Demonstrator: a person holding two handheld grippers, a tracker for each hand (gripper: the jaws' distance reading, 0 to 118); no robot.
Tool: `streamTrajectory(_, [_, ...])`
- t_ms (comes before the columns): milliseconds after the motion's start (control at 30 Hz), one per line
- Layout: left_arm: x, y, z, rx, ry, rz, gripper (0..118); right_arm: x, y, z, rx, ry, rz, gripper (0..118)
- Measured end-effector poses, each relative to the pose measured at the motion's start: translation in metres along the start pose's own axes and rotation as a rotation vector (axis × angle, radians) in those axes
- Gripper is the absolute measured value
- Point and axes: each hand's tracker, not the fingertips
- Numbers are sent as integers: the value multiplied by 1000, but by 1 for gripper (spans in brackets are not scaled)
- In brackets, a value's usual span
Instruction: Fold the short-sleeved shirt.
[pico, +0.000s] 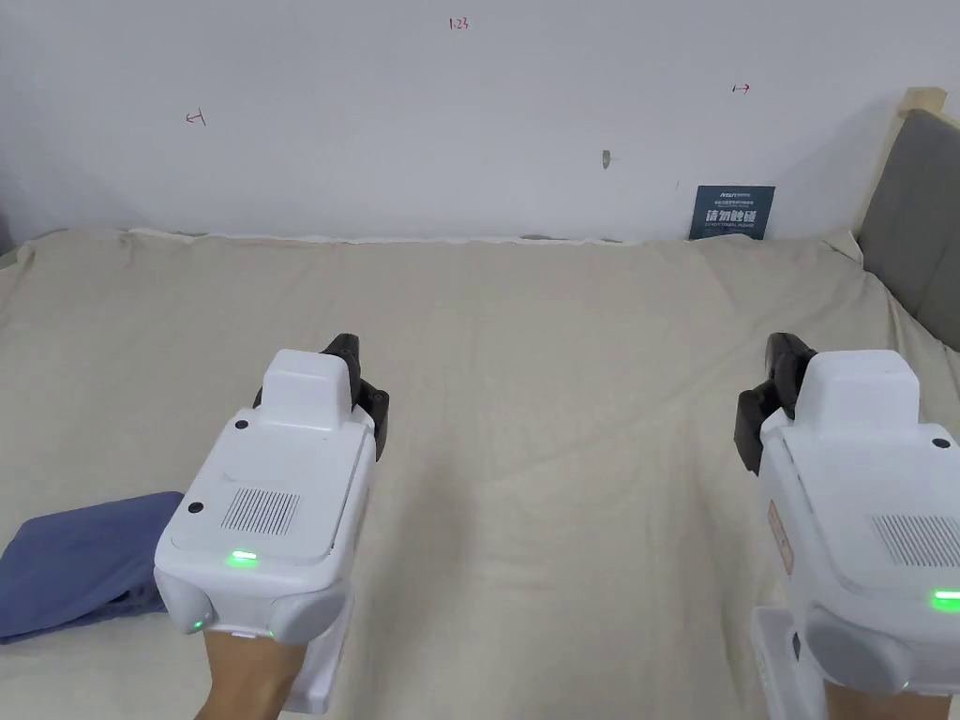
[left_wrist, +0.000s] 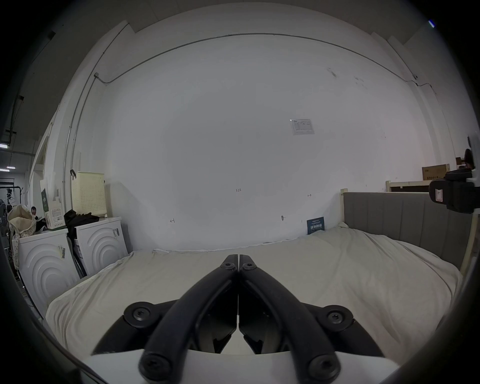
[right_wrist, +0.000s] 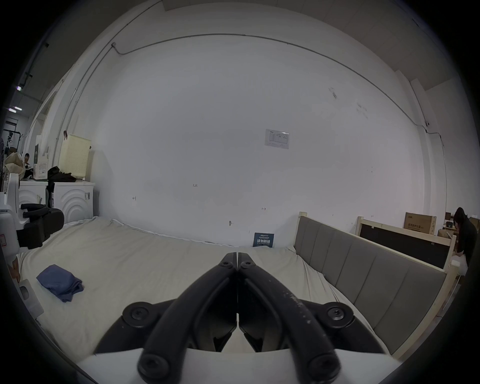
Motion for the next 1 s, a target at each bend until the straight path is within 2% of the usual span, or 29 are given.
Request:
streamTrajectory(933, [-6,-6,-1,-4,1,28,0,0,-1,1,-4,-3,6,2])
streamTrajectory(1000, [-9,-6,-1,-2,-20,61,3,-1,-1,1,-5,-7,11,13])
